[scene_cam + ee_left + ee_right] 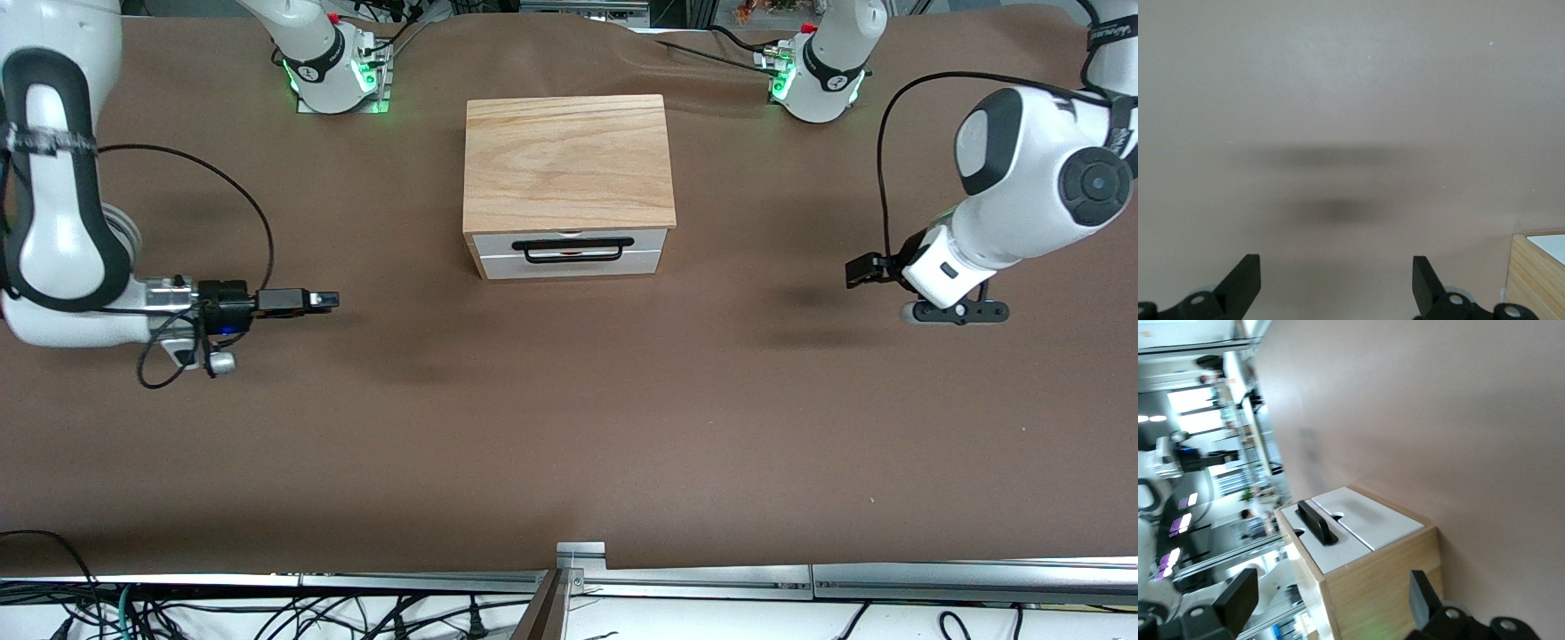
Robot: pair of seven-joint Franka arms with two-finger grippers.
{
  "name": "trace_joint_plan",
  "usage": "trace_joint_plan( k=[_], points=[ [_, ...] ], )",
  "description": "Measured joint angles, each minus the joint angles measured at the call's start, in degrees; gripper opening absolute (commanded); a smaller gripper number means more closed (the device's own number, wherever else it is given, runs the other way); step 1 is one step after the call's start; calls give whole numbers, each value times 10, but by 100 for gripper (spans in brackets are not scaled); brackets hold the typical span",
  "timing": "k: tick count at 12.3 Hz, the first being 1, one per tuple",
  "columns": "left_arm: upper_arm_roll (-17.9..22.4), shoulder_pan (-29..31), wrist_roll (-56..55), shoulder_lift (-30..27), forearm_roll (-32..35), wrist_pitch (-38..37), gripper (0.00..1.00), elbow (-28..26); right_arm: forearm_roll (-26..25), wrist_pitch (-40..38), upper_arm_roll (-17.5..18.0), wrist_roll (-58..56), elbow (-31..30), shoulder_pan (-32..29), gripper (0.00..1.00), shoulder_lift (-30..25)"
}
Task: Pull top drawer with both arms simultaneously
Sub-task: 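Move the left and right grippers toward the black drawer handle ends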
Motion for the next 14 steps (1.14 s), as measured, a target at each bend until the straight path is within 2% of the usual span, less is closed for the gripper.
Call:
trace_joint_plan(
  k=[4, 7, 11, 12, 14],
  points=[
    [-25, 1, -2, -3, -11, 76, 100, -75, 80, -17, 25, -107, -50, 12, 100, 34],
    [-64, 13, -1, 0, -73, 134, 100, -129, 125, -17, 39, -156, -78, 33, 100, 38],
    [-191, 63, 26, 20, -257, 160, 100, -139, 199, -7, 41, -211, -104, 75, 100, 38],
    [-210, 73, 80, 31, -317, 164, 100, -139, 216, 2, 41, -221, -108, 86, 100, 38],
    [-216, 85, 255, 61, -478, 165, 100, -140, 245, 14, 41, -235, -109, 106, 100, 38]
  ],
)
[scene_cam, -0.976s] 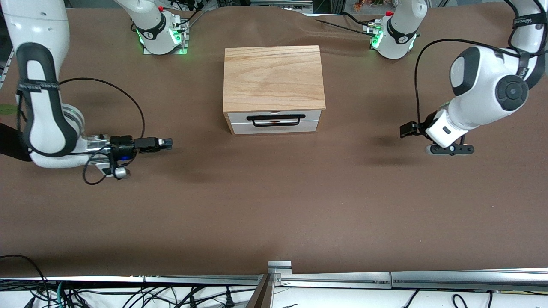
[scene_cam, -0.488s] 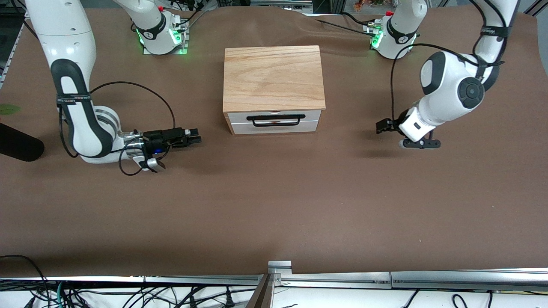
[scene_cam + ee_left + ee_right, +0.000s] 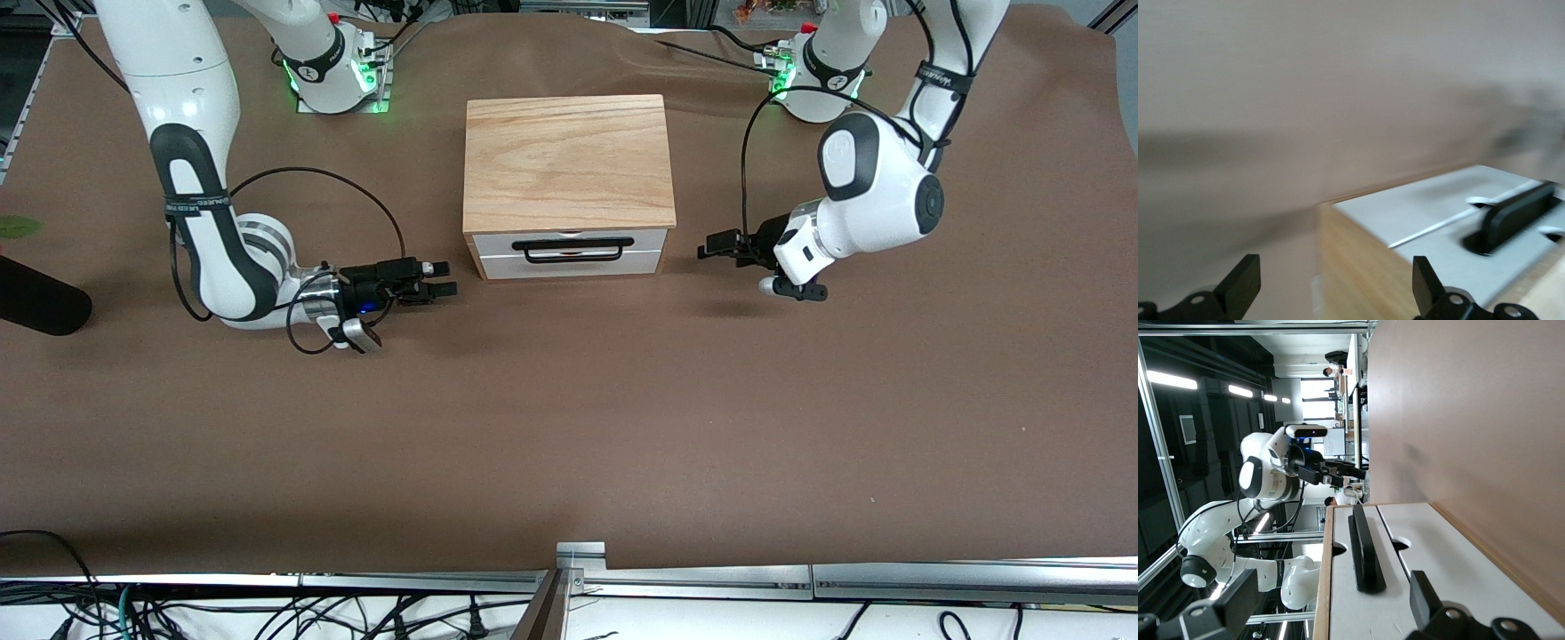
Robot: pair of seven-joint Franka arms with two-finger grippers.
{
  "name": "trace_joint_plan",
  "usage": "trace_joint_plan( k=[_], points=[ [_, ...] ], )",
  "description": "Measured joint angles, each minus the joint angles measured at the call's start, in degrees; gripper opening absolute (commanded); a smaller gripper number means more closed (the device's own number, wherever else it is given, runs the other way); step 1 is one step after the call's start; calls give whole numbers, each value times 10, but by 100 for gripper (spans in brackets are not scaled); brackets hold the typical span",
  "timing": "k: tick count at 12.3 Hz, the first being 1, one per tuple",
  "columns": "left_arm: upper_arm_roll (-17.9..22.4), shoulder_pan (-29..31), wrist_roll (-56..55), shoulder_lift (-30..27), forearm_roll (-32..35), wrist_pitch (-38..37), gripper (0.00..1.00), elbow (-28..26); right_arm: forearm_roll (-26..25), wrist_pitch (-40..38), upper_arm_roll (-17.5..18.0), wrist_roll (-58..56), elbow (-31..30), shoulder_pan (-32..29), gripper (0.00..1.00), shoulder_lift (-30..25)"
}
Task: Pull top drawer with both arms simultaneously
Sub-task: 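Move the left and right grippers toward the black drawer handle ends, then close the left and right grippers on the black handle ends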
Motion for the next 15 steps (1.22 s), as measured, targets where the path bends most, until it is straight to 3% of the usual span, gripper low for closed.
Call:
trace_joint_plan(
  k=[3, 7, 10, 15],
  points=[
    [0, 10, 247, 66, -179, -9, 100, -1, 53, 11, 1, -45, -12, 36, 100, 6],
    [-2, 14, 408, 123, -340, -110, 94, 5, 117, 13, 1, -118, -33, 81, 100, 30],
    [-7, 15, 450, 143, -393, -164, 87, 10, 131, 12, 2, -137, -40, 98, 98, 40],
    [-41, 6, 522, 166, -480, -170, 75, 16, 141, 13, 2, -141, -40, 120, 96, 40]
  ],
)
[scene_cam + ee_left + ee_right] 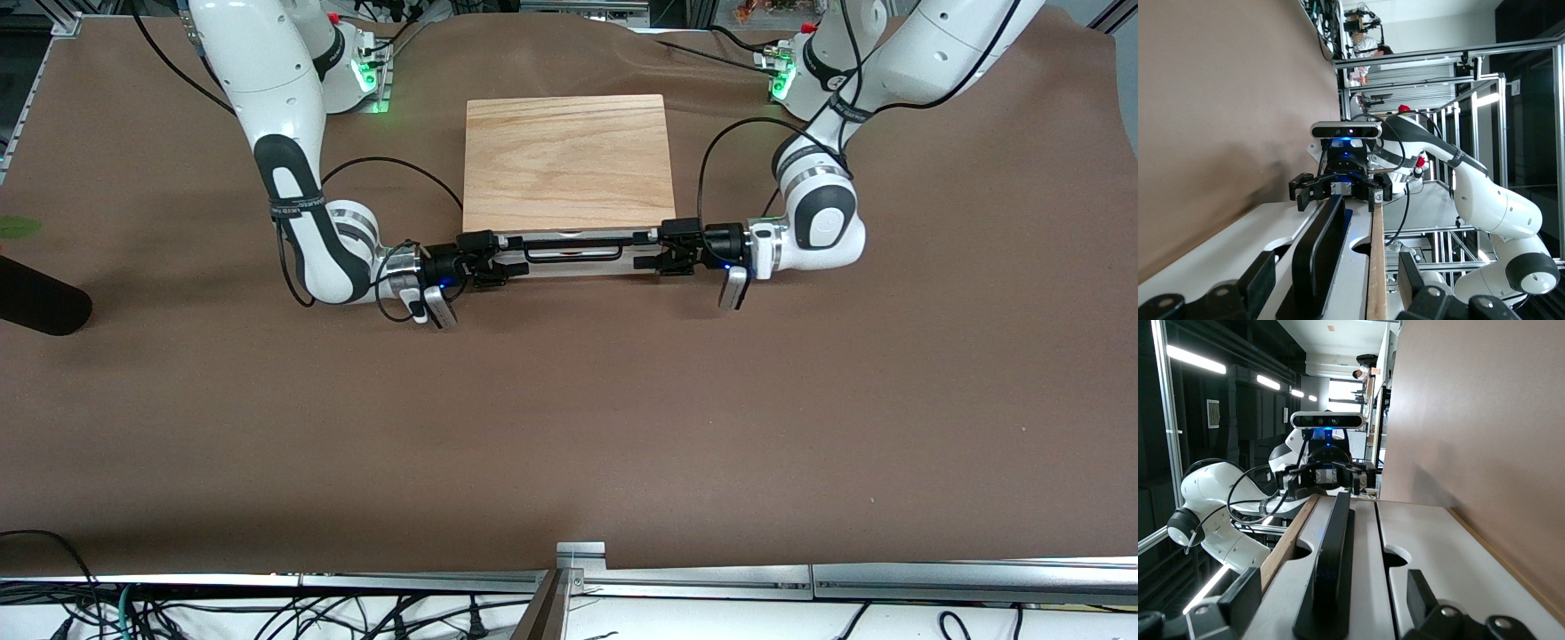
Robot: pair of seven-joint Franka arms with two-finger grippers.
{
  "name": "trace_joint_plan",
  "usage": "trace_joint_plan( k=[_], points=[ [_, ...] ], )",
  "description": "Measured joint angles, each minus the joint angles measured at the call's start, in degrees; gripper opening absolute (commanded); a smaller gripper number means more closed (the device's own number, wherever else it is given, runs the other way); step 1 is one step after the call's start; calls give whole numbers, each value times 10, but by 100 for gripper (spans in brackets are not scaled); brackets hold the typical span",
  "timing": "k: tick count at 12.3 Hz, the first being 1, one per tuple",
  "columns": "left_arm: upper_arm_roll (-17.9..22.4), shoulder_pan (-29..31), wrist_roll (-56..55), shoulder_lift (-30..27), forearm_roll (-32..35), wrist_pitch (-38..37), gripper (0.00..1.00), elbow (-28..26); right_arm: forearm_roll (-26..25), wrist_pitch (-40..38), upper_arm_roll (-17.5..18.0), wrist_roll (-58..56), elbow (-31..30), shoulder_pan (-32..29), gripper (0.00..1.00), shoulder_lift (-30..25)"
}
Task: Pull top drawer with both arms simultaneously
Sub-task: 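Close the left and right grippers on the black handle ends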
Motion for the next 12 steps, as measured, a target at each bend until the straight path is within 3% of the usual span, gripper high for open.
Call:
trace_joint_plan(
  k=[2, 4, 10, 12],
  points=[
    [0, -5, 5, 16, -1, 0, 62, 4, 9, 0, 0, -1, 0, 6, 95, 0],
    [0, -6, 6, 28, -2, 0, 57, 7, 12, 0, 0, -1, 0, 7, 89, 0],
    [0, -28, 6, 45, -37, 1, 53, 16, 22, 6, 0, -2, 1, 13, 65, 0],
    [0, -29, 6, 48, -37, 1, 35, 17, 24, 10, -1, -2, 1, 16, 54, 0]
  ],
)
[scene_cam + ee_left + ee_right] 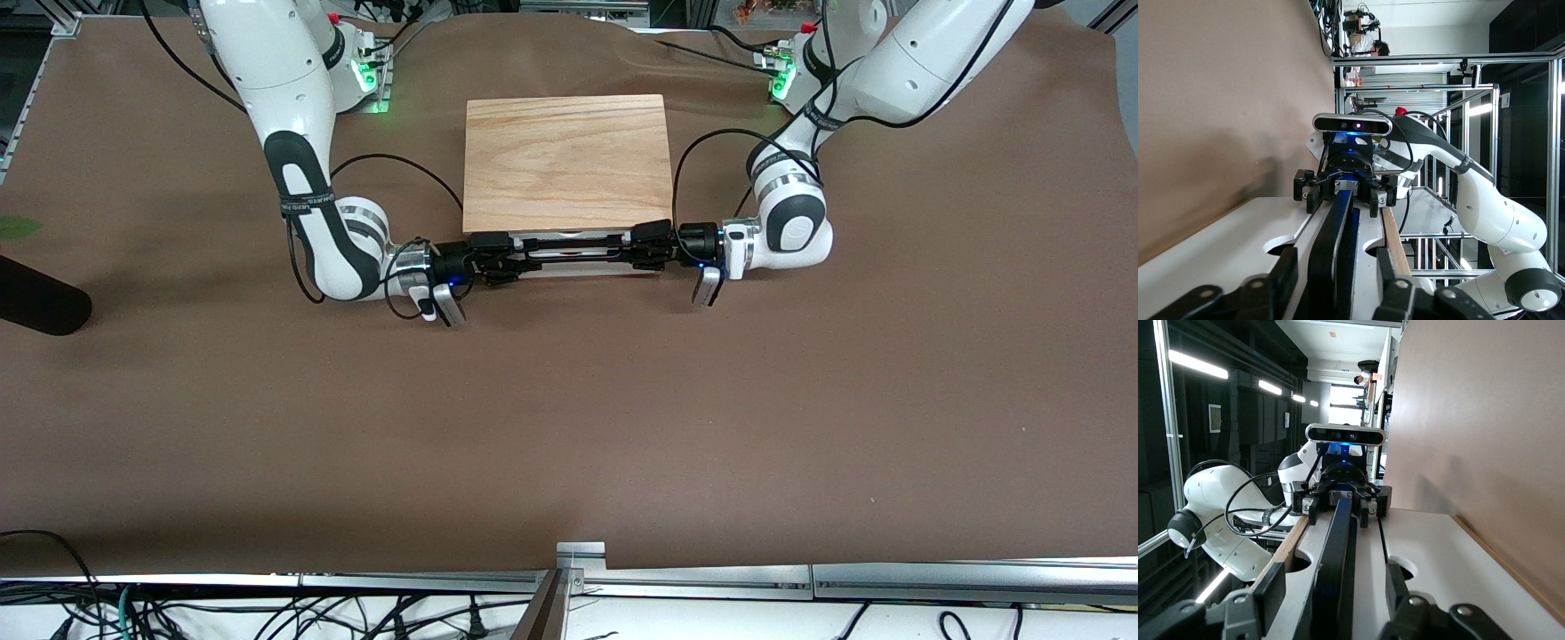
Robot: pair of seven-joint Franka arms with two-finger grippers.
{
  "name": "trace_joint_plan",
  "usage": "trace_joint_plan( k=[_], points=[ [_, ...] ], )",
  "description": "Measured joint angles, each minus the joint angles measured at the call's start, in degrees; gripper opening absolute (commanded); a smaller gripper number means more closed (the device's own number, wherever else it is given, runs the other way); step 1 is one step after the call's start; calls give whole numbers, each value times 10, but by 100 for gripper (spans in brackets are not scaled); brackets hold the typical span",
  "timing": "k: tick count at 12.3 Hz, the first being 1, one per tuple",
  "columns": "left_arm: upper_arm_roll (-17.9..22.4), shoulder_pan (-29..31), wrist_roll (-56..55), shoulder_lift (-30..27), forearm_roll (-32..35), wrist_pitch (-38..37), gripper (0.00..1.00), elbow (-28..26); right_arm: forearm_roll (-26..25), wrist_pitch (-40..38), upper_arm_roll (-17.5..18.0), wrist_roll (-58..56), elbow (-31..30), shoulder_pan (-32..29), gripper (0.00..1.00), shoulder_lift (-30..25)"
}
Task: Pull top drawer with both arms simultaneously
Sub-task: 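Close the left and right grippers on the black handle ends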
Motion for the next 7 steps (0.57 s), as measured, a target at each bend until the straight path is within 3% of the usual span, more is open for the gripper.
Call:
trace_joint_plan(
  k=[2, 4, 5, 7],
  points=[
    [0, 0, 0, 3, 0, 0, 34, 1, 0, 0, 0, -1, 0, 0, 42, 0],
    [0, 0, 0, 8, 0, 0, 34, 3, 0, 1, 0, -1, 0, 0, 38, 0],
    [0, 0, 0, 9, 0, 1, 27, 3, 0, 1, 0, -1, 0, 0, 36, 0],
    [0, 0, 0, 9, 0, 1, 3, 3, 0, 1, 0, -1, 0, 0, 32, 0]
  ],
)
